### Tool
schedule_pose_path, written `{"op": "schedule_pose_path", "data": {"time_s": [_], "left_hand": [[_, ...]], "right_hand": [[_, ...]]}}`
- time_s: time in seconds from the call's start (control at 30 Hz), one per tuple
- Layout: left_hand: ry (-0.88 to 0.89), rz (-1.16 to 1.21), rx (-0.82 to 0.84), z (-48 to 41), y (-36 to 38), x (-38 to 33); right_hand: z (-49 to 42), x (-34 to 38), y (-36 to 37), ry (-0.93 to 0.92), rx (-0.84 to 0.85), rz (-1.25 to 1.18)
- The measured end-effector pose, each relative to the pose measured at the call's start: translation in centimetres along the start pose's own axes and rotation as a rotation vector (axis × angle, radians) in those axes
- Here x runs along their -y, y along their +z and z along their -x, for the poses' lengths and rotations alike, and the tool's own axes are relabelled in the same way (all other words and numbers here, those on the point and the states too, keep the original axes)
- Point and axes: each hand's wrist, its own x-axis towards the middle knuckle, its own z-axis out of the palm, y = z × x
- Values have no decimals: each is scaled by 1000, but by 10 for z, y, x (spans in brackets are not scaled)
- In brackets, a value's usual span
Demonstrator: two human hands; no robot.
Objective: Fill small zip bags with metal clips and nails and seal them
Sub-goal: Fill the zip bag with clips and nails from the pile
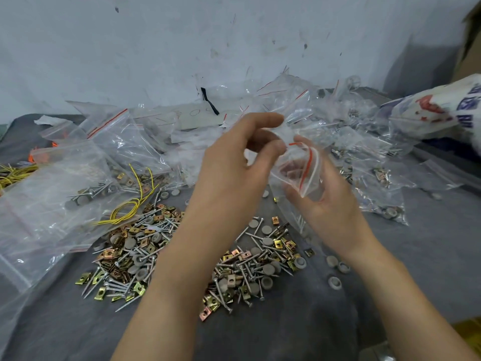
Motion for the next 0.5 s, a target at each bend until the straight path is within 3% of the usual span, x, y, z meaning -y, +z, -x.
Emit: {"op": "schedule_pose_path", "data": {"time_s": [0.2, 0.4, 0.5], "left_hand": [[16, -101, 99, -2, 20, -5], [8, -24, -110, -6, 13, 18], [-192, -246, 93, 0, 17, 50]], "right_hand": [[-2, 1, -2, -18, -8, -48], [-1, -1, -8, -7, -58, -25], [-1, -3, -15, 15, -91, -29]]}}
